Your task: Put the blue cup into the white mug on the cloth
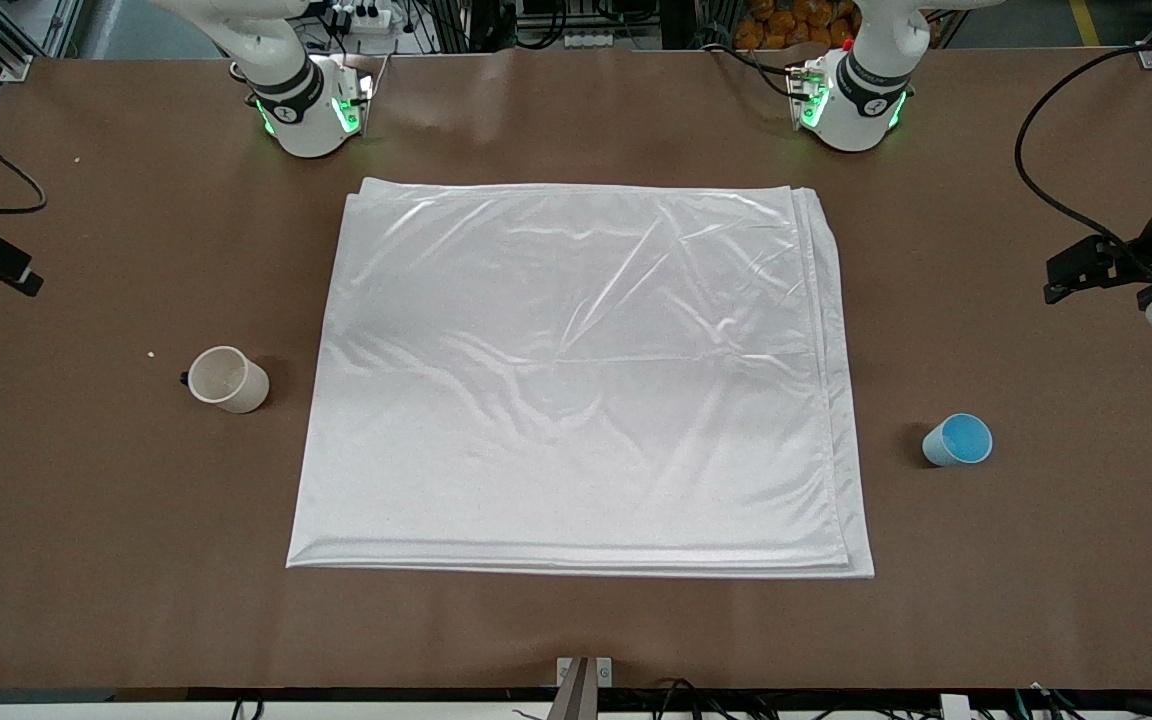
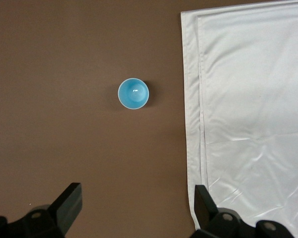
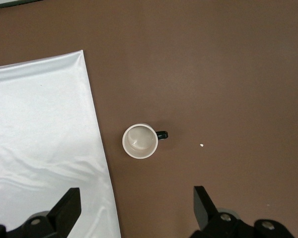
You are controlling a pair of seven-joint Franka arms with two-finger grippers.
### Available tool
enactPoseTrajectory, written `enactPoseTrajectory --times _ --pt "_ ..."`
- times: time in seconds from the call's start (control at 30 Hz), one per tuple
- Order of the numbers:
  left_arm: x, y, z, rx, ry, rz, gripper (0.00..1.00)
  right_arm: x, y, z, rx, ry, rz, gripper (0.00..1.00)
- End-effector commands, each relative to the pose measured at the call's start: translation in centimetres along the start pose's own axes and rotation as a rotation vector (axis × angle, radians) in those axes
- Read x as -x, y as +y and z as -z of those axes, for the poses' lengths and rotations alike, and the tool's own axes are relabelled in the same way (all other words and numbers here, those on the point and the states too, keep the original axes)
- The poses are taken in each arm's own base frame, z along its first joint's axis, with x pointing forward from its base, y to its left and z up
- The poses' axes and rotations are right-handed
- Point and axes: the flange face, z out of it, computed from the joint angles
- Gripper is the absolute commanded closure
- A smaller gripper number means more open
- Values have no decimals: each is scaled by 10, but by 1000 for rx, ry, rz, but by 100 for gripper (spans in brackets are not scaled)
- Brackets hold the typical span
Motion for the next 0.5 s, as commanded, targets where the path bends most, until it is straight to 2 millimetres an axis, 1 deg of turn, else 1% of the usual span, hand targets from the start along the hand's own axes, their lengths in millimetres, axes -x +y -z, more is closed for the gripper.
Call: enactPoseTrajectory --times 0.0,0.17,0.33,0.47 --pt "5 0 6 3 -8 -13 0 12 -2 9 -7 5 53 0" --pt "2 0 7 6 -3 -10 0 20 -2 5 -7 2 55 0" --pt "0 3 2 4 -11 -13 0 20 -2 4 -7 2 55 0" --pt "-1 -1 -1 4 -17 -9 0 19 -2 3 -7 1 60 0"
